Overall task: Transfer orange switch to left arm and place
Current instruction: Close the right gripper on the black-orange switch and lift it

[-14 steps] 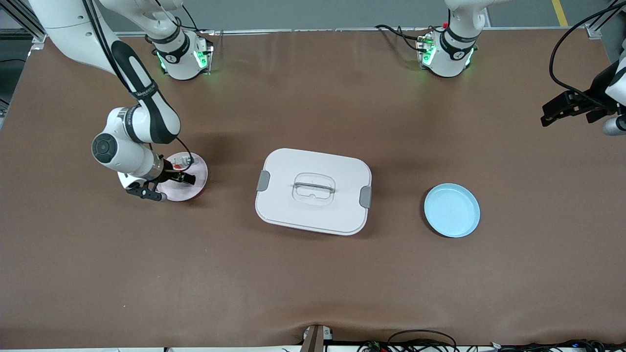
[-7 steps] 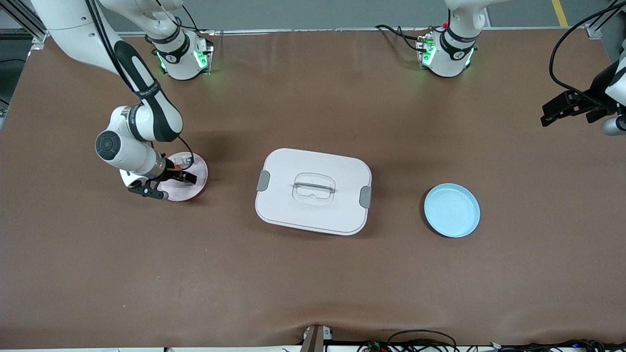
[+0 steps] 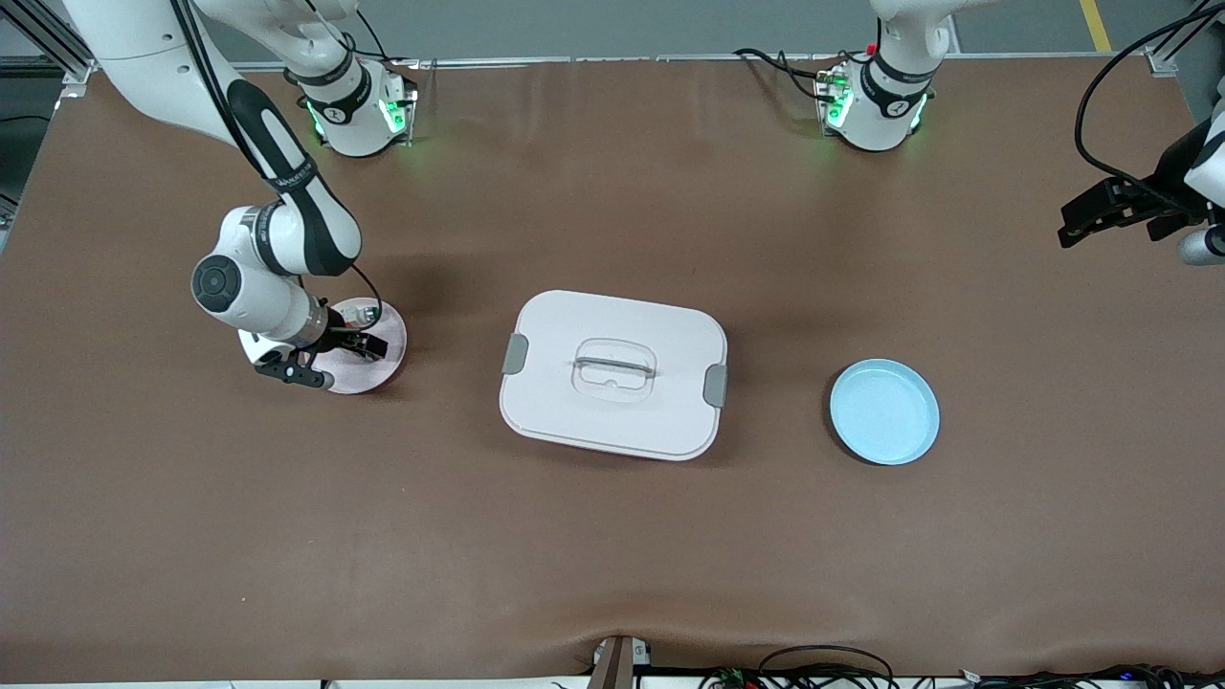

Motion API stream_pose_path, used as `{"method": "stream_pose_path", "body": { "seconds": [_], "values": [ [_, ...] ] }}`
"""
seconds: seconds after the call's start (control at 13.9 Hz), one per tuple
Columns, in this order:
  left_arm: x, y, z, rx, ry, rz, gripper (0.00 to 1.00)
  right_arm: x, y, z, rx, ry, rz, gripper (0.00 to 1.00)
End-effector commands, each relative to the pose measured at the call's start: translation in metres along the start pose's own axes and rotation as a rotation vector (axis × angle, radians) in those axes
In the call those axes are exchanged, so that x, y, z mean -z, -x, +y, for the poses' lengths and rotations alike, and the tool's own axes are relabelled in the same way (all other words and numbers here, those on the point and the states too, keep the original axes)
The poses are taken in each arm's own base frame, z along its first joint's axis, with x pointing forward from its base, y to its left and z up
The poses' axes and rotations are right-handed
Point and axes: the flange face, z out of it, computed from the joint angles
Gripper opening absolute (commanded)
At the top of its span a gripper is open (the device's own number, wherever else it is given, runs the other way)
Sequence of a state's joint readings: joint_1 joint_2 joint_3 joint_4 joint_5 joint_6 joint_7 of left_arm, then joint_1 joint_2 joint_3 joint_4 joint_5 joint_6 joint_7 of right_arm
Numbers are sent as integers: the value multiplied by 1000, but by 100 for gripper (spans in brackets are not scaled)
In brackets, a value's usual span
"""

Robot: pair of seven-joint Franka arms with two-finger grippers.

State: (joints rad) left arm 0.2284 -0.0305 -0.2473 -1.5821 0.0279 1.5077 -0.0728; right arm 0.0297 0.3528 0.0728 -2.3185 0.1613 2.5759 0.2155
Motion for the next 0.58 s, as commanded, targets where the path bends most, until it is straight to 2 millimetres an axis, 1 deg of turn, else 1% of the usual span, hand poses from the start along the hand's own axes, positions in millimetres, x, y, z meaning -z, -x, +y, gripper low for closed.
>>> {"method": "stream_pose_path", "body": {
  "seconds": [0.0, 0.07, 0.14, 0.36, 0.5],
  "values": [
    [4, 6, 0, -15, 2, -1, 100, -3, 4, -3, -14, -5, 0, 31],
    [3, 5, 0, -14, 3, -3, 100, -3, 4, -3, -14, -5, 0, 23],
    [2, 4, 0, -14, 3, -3, 100, -4, 4, -3, -16, -4, -3, 0],
    [2, 3, 1, -16, 3, -2, 100, -1, 2, -3, -15, -5, -8, 0],
    [2, 3, 1, -16, 3, -2, 100, 8, -3, -10, -17, -7, -28, 0]
  ]
}}
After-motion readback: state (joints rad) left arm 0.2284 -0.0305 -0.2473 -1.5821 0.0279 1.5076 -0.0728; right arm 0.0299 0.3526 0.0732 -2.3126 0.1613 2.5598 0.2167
